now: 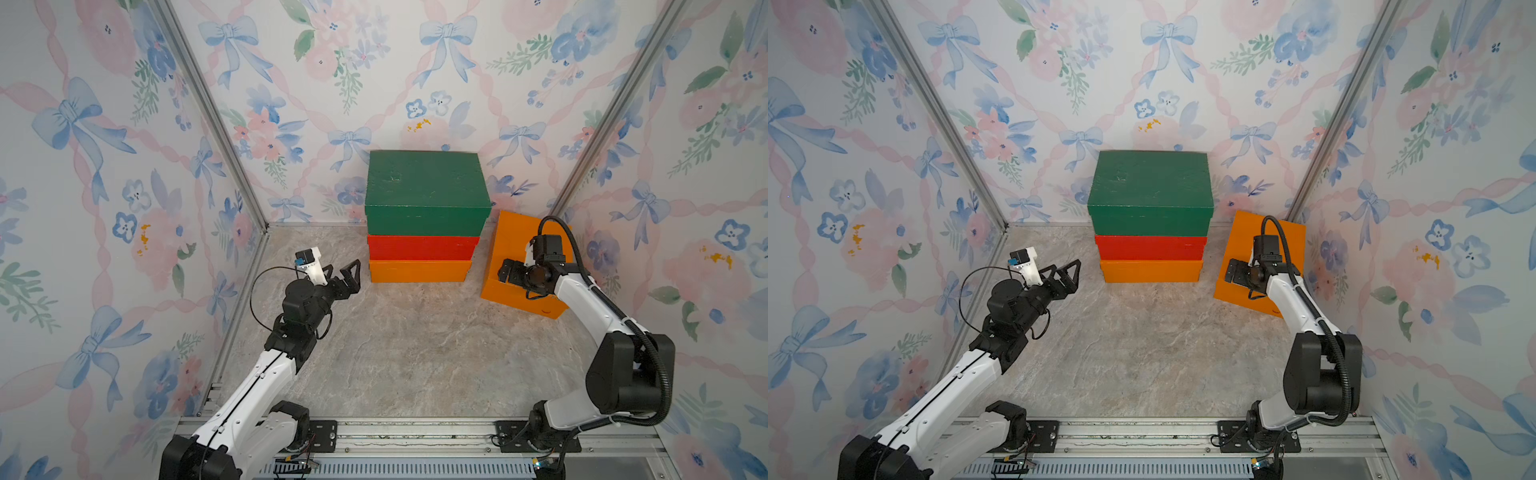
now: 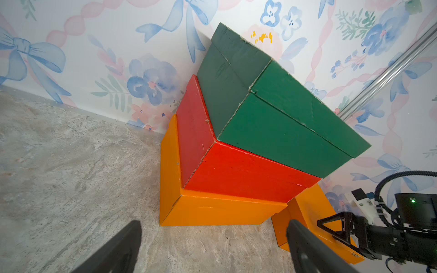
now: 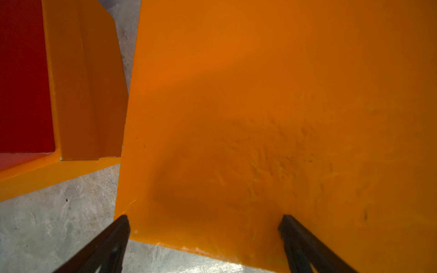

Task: Stack the shoeboxes
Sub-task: Move the shoebox to the center of the board.

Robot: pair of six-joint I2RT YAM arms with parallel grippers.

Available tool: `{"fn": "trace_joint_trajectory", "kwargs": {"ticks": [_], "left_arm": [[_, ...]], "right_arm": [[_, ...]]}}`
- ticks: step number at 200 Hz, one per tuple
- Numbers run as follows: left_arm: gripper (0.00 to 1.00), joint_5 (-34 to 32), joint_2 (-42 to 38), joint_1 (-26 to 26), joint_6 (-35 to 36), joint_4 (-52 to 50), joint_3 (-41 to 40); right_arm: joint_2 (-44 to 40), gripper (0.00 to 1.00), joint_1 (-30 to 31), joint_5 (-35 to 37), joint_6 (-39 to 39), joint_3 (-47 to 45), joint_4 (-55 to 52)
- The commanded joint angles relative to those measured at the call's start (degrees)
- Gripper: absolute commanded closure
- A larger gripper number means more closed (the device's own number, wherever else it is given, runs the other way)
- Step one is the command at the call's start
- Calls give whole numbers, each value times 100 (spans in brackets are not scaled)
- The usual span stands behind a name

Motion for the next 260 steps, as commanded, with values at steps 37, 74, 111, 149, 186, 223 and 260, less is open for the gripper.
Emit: {"fn": "trace_joint_trajectory", "kwargs": {"ticks": [37,74,111,149,186,223,260], "left_arm": [[2,-11,-116,-25,31,-13,3],[2,-29,-175,-18,27,-14,-24],[2,-49,-221,-23,31,-30,-54],[2,-61,-256,-10,40,-33,-42],[2,-81,-273,6,43,-45,-40],[2,-92,-308,25,48,-74,-28],[2,-96,-387,32,47,-123,-8]], "right_arm": [[-10,1,588,-473,210,-563,-765],[-45,0,912,-533,293,-590,-788],[-37,0,1256,-642,434,-627,-740],[-45,0,1716,-685,589,-610,-720],[-89,0,2208,-736,759,-576,-691],[-100,0,2685,-801,934,-519,-632],[14,0,3136,-818,1067,-356,-579]]}}
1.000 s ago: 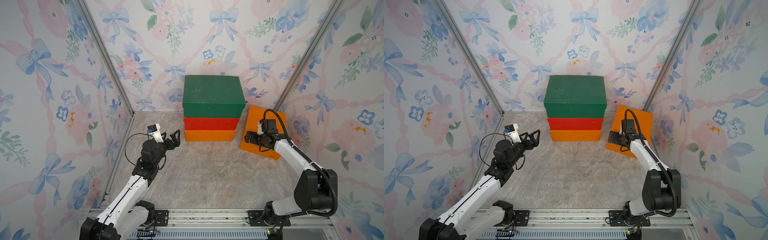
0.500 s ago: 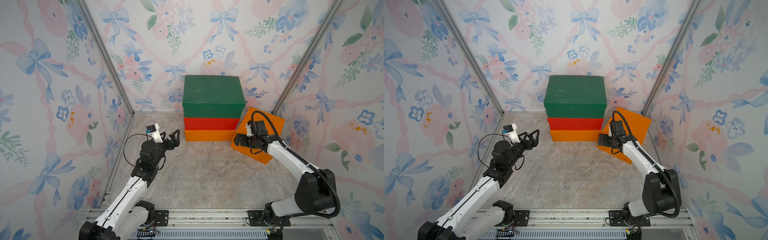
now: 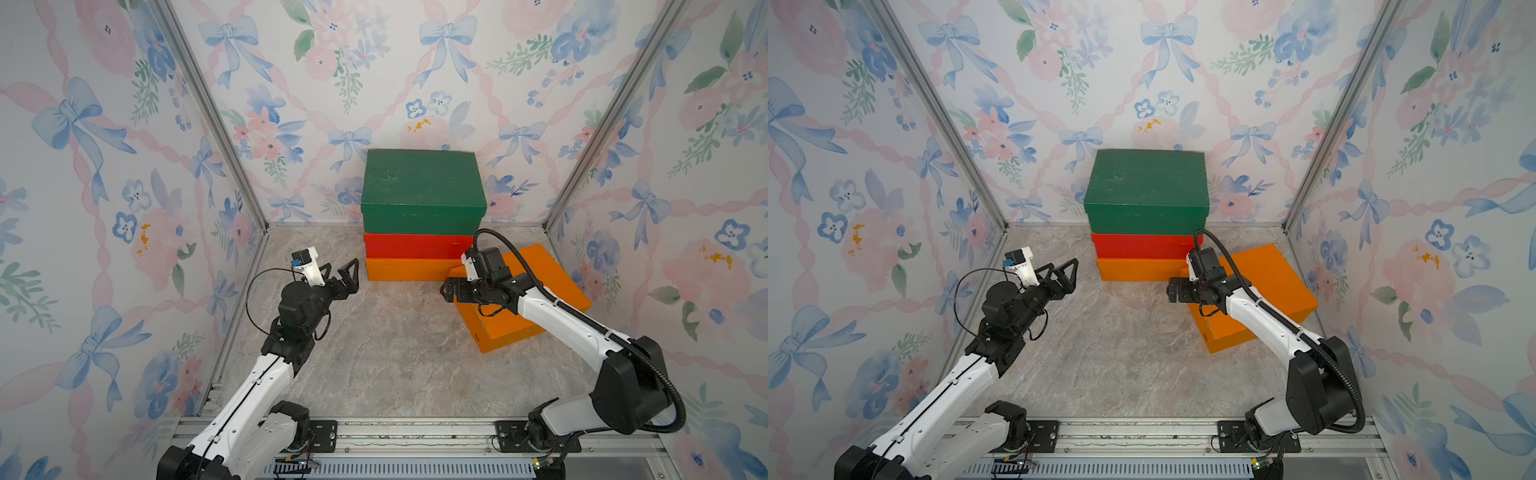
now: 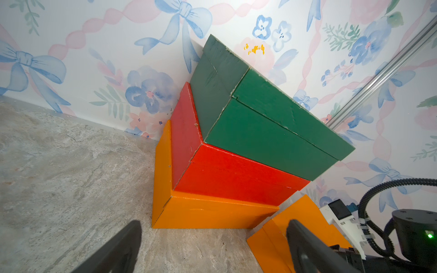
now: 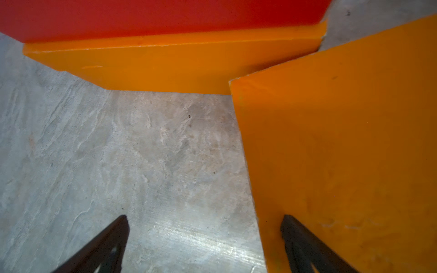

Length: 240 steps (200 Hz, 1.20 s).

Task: Stack the shoeboxes
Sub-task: Move the shoebox to the center of the board.

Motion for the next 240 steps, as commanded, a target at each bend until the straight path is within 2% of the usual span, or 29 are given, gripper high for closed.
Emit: {"fn": "trace_joint_trajectory", "kwargs": {"ticks": [1,130,168,240], "left_arm": [[2,-73,-127,32,48,-97,4],[2,-179,-534,52,52,-356,48],[2,-188,-638,61,75,-439,83],[2,-226,-924,83,100,-607,105]], "right_arm": [[314,0,356,-556,377,-113,-696],[1023,0,1597,-656,868,707,-226],[1499,0,1889,-625,1117,1062,-16],[2327,0,2382,-539,1590,2219,201]]}}
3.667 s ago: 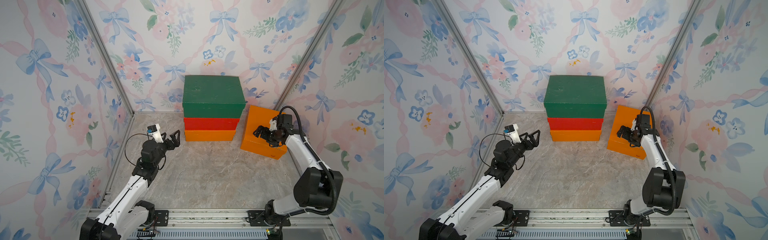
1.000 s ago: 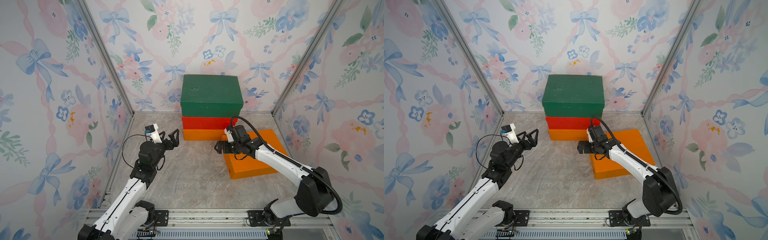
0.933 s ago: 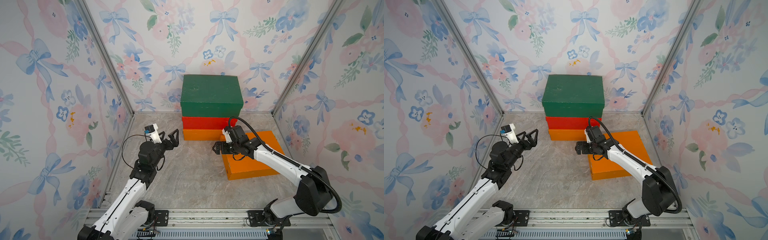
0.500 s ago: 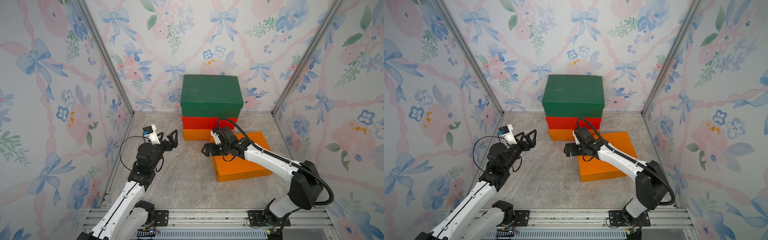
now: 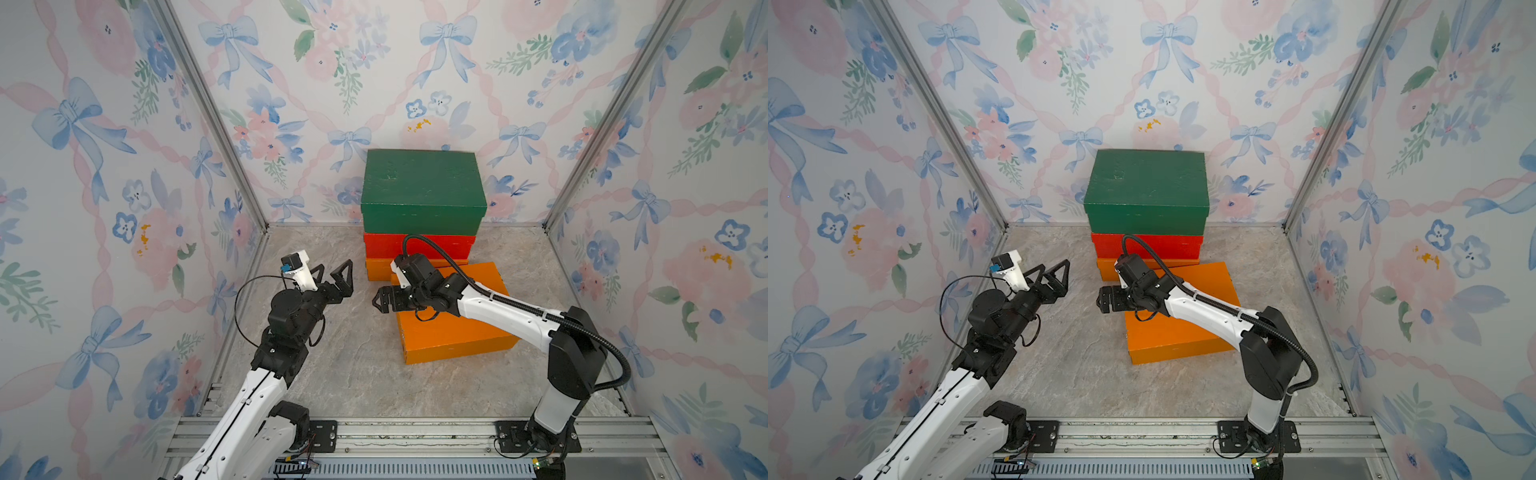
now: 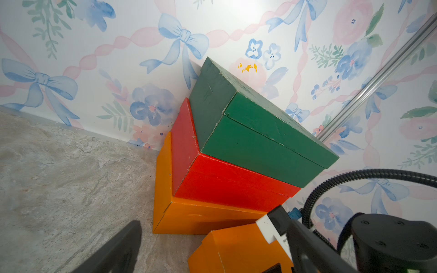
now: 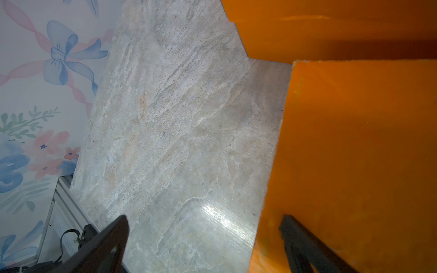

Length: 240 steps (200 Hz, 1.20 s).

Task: Stack the shoeboxes
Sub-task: Move the shoebox to the center of the board.

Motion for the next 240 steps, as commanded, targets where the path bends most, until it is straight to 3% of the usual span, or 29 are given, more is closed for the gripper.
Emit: {"fn": "trace_joint_trajectory", "kwargs": {"ticks": [1,75,134,185,240], "left_arm": [[2,-77,-170,65,99,-140,108],[2,-95,-402,81,84,-309,155],[2,-14,-303,80,23,-319,165],[2,45,-279,80,37,-319,215],[2,90,90,-83,-34,-310,167]], "right_arm": [[460,0,206,-205,347,309,-253],[1326,0,425,-340,577,1616,-258],[1109,3,322,-340,138,2202,-784],[419,3,69,-282,-533,2125,-1180],[-1023,3,-875,93,-932,1125,-1386]]}}
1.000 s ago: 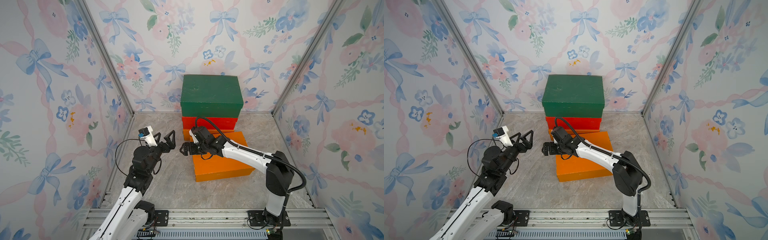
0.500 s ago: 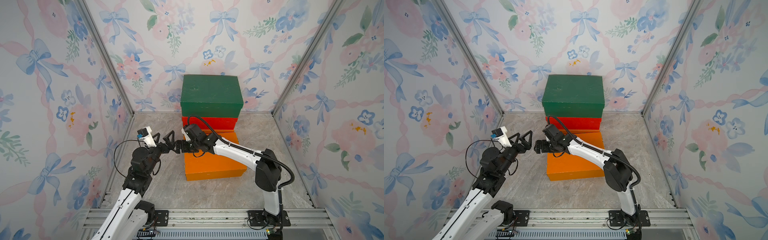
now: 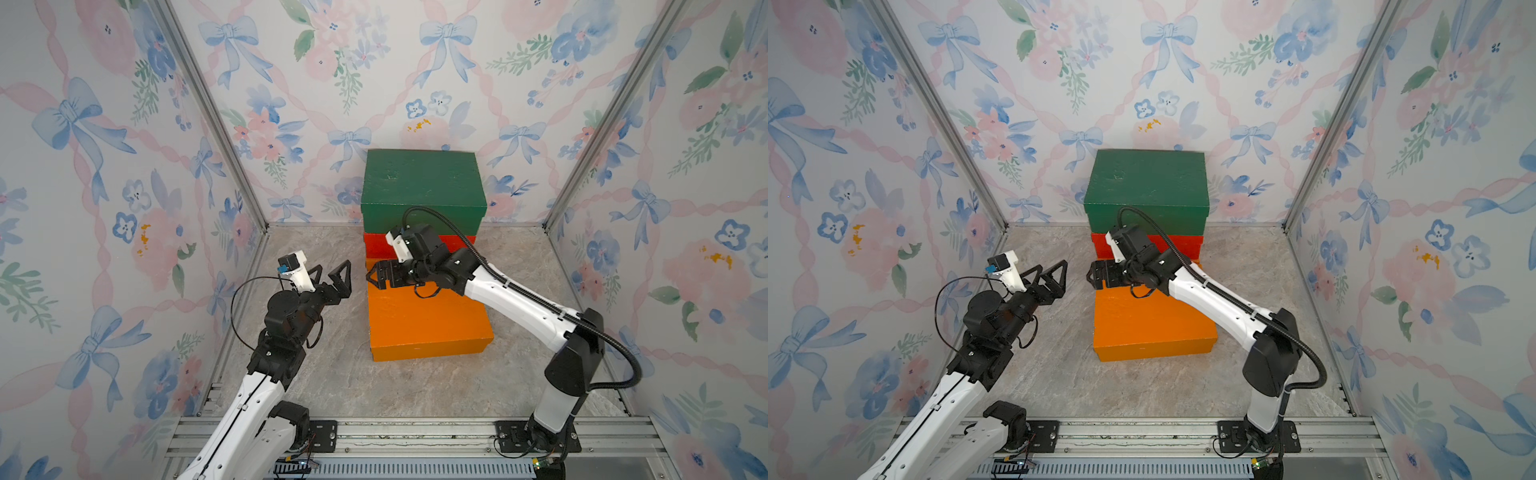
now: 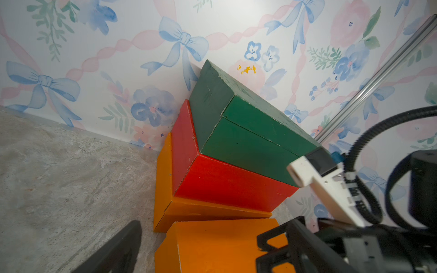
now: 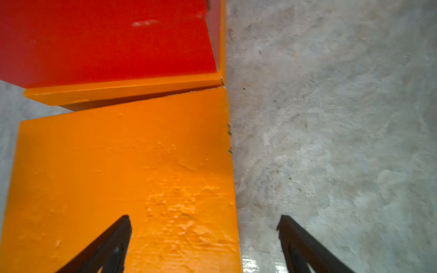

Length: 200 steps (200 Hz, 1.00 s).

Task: Stack the shoeboxes
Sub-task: Move the shoebox to the center of the board.

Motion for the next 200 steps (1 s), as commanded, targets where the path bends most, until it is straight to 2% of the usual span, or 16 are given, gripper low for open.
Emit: {"fn": "trace_joint_trajectory", "kwargs": {"ticks": [1,51,97,121,147,169,200], "left_arm": [[2,62,153,-98,-25,-52,76],[2,83,667,-358,-85,-43,-8],[2,257,1060,-390,-146,-45,-232],[2,435,1312,-383,-217,-44,-350],[2,529,1523,-390,-253,-45,-446],[2,612,1661,-394,-278,-44,-519],[2,705,1785,-418,-325,-43,-588]], "right_arm": [[-716,3,-440,253,-336,-422,-312],[-1670,3,-1392,603,-709,-1297,-699],[-2292,3,-2082,941,-871,-2261,-687],[-2482,3,-2344,1131,-854,-2807,-688],[-2684,3,-2384,1805,-887,-3294,-634],[-2814,3,-2459,1812,-1028,-3668,-343],[-2801,3,-2722,1426,-1111,-3924,-72]]}}
